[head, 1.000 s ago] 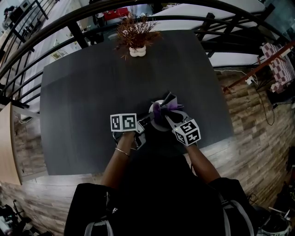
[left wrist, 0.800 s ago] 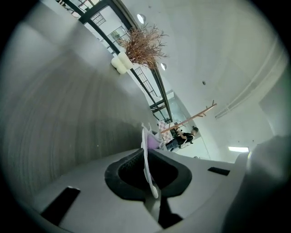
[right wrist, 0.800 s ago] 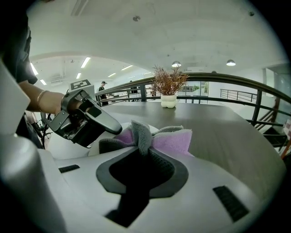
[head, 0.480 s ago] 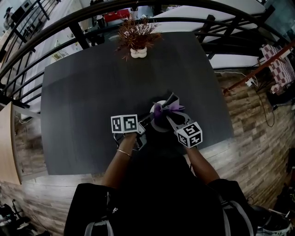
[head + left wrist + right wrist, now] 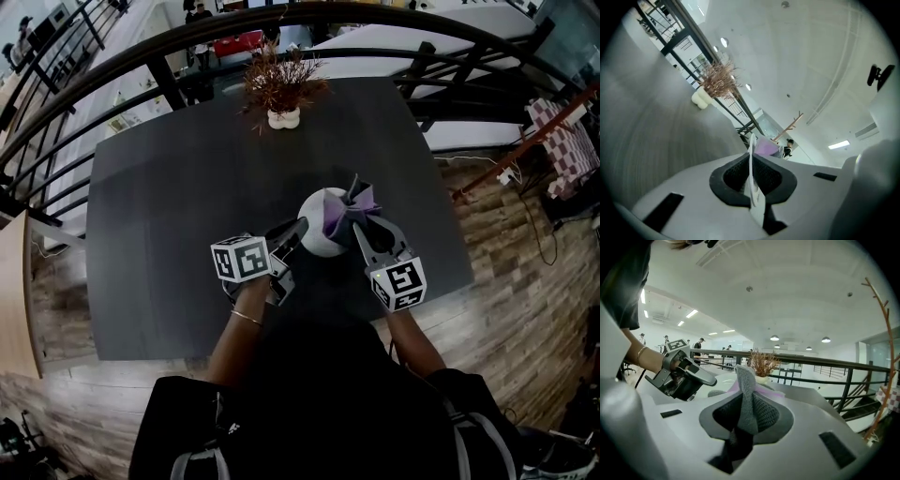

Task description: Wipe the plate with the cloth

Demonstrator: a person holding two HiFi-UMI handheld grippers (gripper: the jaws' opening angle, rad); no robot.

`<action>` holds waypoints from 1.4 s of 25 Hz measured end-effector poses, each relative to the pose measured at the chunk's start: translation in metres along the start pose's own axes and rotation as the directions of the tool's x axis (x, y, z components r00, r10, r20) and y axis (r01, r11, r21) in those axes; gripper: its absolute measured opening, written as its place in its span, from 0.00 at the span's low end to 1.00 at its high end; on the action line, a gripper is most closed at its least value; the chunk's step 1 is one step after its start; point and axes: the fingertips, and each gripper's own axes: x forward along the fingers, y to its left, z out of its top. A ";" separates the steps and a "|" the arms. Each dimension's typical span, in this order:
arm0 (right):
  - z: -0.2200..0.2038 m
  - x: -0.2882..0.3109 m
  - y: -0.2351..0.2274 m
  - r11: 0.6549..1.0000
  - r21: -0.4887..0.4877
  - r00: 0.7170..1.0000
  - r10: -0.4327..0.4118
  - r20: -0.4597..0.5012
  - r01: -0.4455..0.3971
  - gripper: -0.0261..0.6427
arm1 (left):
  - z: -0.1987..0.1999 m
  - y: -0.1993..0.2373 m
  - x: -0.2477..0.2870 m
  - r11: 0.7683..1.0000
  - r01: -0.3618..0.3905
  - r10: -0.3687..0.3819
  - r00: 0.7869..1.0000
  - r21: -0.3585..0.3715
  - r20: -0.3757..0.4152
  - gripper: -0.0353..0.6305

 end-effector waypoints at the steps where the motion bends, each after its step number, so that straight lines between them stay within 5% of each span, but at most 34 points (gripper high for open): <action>1: 0.012 -0.004 -0.003 1.000 -0.008 0.999 -0.014 0.030 0.014 0.13 | 0.008 -0.008 -0.001 0.999 0.018 -0.018 1.000 0.032 0.015 0.08; 9: 0.091 -0.036 -0.015 0.998 -0.029 0.972 -0.055 0.227 0.063 0.13 | 0.059 -0.077 -0.009 0.954 0.104 -0.134 0.987 0.282 0.087 0.08; 19: 0.176 -0.080 -0.012 0.994 -0.049 0.892 -0.061 0.447 0.093 0.13 | 0.103 -0.167 -0.031 0.810 0.121 -0.246 0.958 0.573 0.145 0.08; 26: 0.219 -0.103 -0.002 0.995 -0.062 0.835 -0.028 0.550 0.074 0.13 | 0.107 -0.206 -0.044 0.730 0.117 -0.280 0.950 0.673 0.139 0.08; 35: 0.263 -0.110 0.046 0.953 -0.292 0.802 0.110 0.588 0.084 0.13 | 0.117 -0.223 -0.058 0.707 0.079 -0.281 0.943 0.703 0.177 0.08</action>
